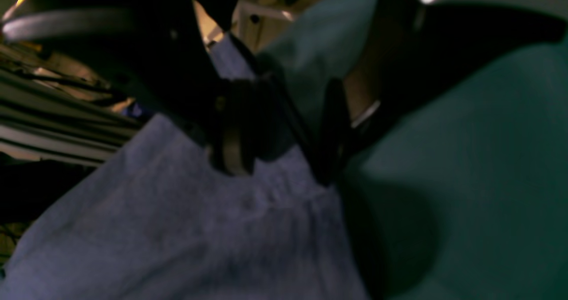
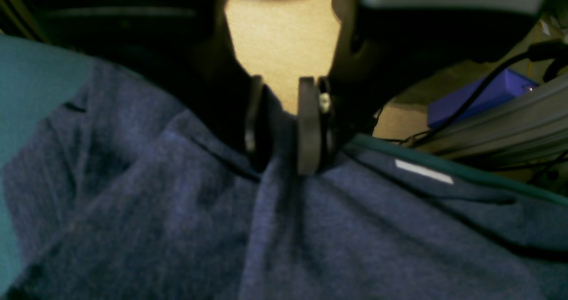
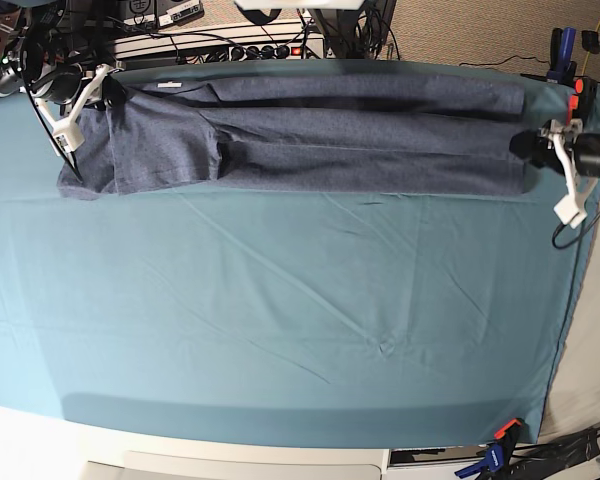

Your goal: Fold the T-shirt properly

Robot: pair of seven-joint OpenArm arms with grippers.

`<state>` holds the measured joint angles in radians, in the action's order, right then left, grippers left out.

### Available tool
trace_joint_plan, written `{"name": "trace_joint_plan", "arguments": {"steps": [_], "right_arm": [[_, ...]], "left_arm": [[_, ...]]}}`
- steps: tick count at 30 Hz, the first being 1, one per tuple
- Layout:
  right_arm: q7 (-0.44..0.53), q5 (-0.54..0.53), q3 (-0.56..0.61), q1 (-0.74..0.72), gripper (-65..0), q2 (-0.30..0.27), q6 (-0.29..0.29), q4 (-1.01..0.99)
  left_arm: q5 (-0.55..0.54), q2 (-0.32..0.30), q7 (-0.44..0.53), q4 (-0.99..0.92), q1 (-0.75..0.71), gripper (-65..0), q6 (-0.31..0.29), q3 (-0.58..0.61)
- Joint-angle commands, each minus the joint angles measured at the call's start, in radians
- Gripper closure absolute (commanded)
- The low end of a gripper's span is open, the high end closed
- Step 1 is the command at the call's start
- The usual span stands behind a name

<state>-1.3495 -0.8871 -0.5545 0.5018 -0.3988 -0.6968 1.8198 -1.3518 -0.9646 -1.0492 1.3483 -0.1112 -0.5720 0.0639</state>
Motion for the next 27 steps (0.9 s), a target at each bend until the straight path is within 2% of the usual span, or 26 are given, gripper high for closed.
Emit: {"name": "trace_joint_plan", "arguments": {"steps": [1, 10, 13, 16, 27], "right_arm": [[0.017, -0.006, -0.010, 0.002, -13.0, -0.019, -0.001, 0.016], [0.018, -0.006, -0.010, 0.002, -13.0, -0.019, -0.001, 0.016], [0.018, -0.006, -0.010, 0.002, -13.0, -0.019, -0.001, 0.016], [0.018, -0.007, -0.010, 0.002, -13.0, -0.019, -0.001, 0.016], [0.018, -0.013, -0.010, 0.002, -13.0, -0.019, -0.001, 0.016]], "left_arm": [[-0.013, -0.037, 0.004, 0.008, -0.008, -26.7, 0.000, -0.013], [0.048, -0.043, 0.058, 0.008, -0.090, -32.1, 0.012, -0.013], [0.078, -0.041, 0.084, 0.009, -0.085, -32.2, 0.063, -0.013], [0.084, -0.035, 0.085, 0.009, -0.085, -32.2, 0.068, -0.013], [0.038, 0.023, 0.048, 0.009, -0.086, -32.2, 0.074, -0.013]]}}
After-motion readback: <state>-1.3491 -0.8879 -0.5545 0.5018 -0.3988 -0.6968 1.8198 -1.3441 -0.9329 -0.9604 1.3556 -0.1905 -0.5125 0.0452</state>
